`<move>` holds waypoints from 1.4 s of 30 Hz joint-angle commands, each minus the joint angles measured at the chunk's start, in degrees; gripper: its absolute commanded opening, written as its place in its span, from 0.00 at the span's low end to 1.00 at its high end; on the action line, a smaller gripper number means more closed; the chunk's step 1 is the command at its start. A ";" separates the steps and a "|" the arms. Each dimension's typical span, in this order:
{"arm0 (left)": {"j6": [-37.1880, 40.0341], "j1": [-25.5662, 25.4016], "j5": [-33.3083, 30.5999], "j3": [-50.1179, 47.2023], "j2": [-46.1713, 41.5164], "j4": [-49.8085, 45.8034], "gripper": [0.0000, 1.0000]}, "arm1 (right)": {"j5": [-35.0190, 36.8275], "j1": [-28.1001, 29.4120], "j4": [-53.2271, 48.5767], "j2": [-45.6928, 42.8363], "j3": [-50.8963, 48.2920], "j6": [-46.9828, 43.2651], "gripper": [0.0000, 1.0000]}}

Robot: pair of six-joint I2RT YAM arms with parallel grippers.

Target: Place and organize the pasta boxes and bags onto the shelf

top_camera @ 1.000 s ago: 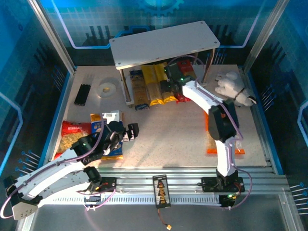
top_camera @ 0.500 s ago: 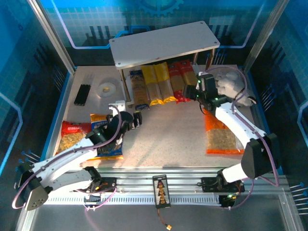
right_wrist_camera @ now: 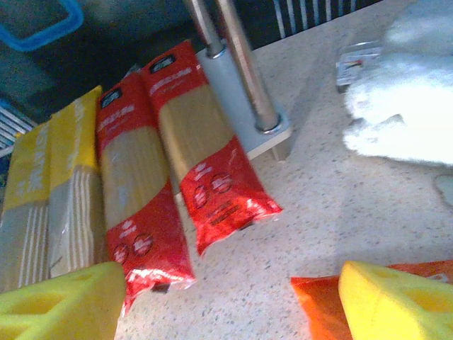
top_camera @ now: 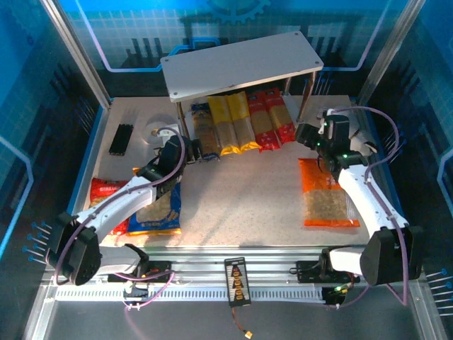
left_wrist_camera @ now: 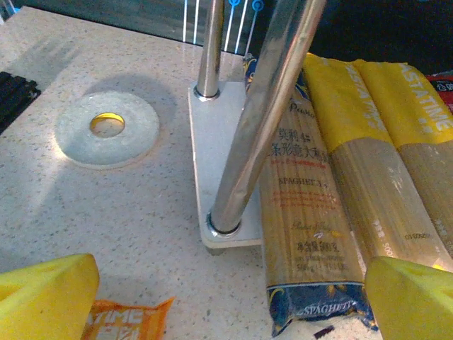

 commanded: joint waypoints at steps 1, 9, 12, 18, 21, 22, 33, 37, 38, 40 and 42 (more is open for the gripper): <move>0.92 1.57 2.94 2.96 2.46 3.23 0.97 | -1.58 -2.73 3.63 2.64 1.37 2.02 0.80; 0.66 4.32 5.31 4.45 7.01 5.07 0.96 | 0.72 -3.52 7.40 15.06 10.23 1.65 0.80; 0.49 5.03 6.22 5.05 8.70 5.87 0.96 | 2.46 -3.52 10.35 19.38 12.74 1.62 0.81; 0.57 5.66 7.30 6.71 12.03 7.38 0.94 | 7.14 -3.52 13.11 27.21 18.31 1.89 0.81; 0.61 5.84 7.39 7.53 13.43 7.63 0.93 | 8.07 -3.52 16.41 30.21 19.51 1.80 0.81; 0.60 5.86 7.49 7.66 13.80 7.83 0.94 | 8.10 -3.48 18.05 31.13 19.52 1.81 0.81; 0.66 7.59 8.79 9.25 17.17 8.47 0.90 | 9.04 -3.00 22.64 40.48 26.98 1.13 0.80; 0.70 8.03 9.38 9.68 17.70 8.65 0.87 | 7.69 -3.00 24.23 42.42 28.25 1.17 0.75; 0.64 8.21 9.62 9.86 17.85 8.70 0.85 | 7.05 -2.97 24.59 42.76 28.50 0.94 0.72; 0.63 8.47 10.09 10.20 18.14 8.62 0.82 | 5.68 -3.00 24.79 43.17 29.09 0.56 0.61; 0.66 8.65 10.46 10.61 18.36 8.34 0.79 | 4.42 -3.00 24.62 42.93 29.11 0.24 0.51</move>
